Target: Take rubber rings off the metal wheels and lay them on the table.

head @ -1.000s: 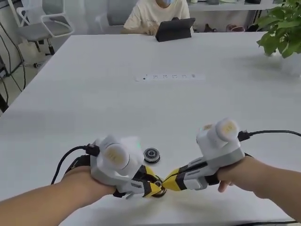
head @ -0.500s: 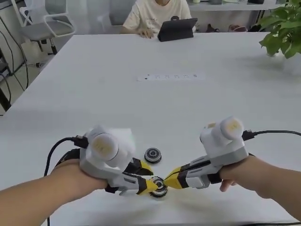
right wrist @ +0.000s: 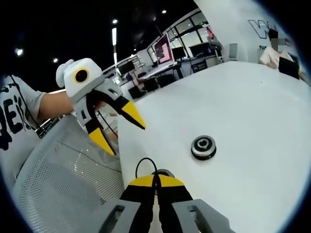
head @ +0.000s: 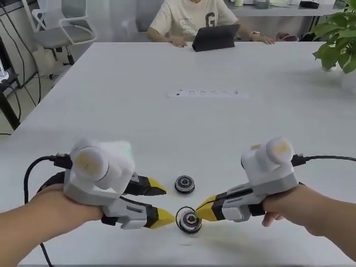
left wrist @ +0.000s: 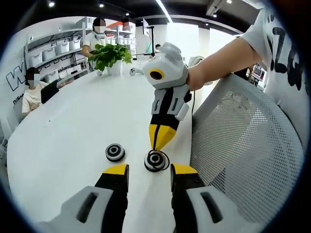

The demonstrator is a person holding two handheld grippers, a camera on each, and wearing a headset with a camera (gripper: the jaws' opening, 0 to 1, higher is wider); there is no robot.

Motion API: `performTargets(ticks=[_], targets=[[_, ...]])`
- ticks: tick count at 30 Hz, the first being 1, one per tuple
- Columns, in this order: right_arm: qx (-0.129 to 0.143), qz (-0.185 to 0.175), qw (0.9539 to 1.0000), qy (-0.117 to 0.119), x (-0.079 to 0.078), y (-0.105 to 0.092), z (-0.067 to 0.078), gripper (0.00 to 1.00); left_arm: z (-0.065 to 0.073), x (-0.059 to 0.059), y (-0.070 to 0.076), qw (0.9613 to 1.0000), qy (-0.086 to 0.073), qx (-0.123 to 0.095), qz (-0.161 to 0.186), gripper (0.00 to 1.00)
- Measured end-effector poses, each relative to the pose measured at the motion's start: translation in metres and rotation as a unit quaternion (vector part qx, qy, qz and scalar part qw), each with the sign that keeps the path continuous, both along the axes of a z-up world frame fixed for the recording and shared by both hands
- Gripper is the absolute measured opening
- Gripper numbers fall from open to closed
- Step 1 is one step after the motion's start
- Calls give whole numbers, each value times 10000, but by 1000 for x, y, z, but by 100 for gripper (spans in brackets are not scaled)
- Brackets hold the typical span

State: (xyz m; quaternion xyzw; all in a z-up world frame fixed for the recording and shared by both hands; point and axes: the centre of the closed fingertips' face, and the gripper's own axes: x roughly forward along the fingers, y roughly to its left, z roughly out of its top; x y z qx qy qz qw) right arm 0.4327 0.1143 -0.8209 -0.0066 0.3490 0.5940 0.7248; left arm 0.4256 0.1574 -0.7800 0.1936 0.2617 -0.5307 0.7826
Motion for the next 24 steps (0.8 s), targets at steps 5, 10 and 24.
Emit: performTargets(ticks=[5, 10, 24], targets=[[69, -52, 10000, -15, 3, 3, 6, 0, 7, -2, 12, 9999, -34, -75, 135, 36], [106, -93, 9999, -11, 5, 6, 8, 0, 13, -3, 22, 9993, -78, -194, 297, 38], [145, -197, 9997, 11, 11, 26, 9, 0, 13, -10, 46, 9980, -133, -170, 589, 47]])
